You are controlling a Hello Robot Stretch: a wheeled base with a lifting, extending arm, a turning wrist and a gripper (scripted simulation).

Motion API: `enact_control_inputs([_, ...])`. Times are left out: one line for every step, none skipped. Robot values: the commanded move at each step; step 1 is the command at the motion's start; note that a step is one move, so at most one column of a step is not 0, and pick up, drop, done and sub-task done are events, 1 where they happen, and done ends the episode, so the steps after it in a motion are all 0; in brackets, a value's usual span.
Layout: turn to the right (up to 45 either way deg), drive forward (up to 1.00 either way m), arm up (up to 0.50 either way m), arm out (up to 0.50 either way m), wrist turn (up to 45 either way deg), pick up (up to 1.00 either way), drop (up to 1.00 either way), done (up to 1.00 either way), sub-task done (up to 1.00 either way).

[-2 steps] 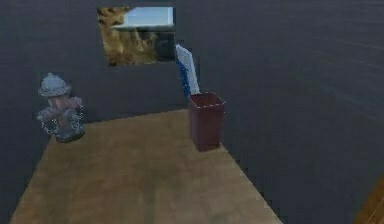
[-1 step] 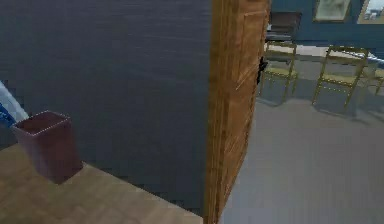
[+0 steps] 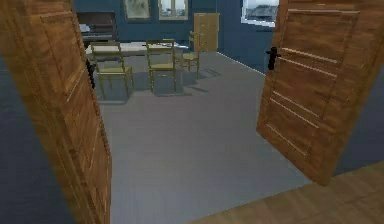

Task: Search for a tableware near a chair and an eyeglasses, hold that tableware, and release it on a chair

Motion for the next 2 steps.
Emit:
enact_control_inputs([24.0,0.00,0.00,0.00,0.0,0.00,0.00,0.00,0.00])
enact_control_inputs([3.0,0.00,0.00,0.00,0.0,0.00,0.00,0.00,0.00])
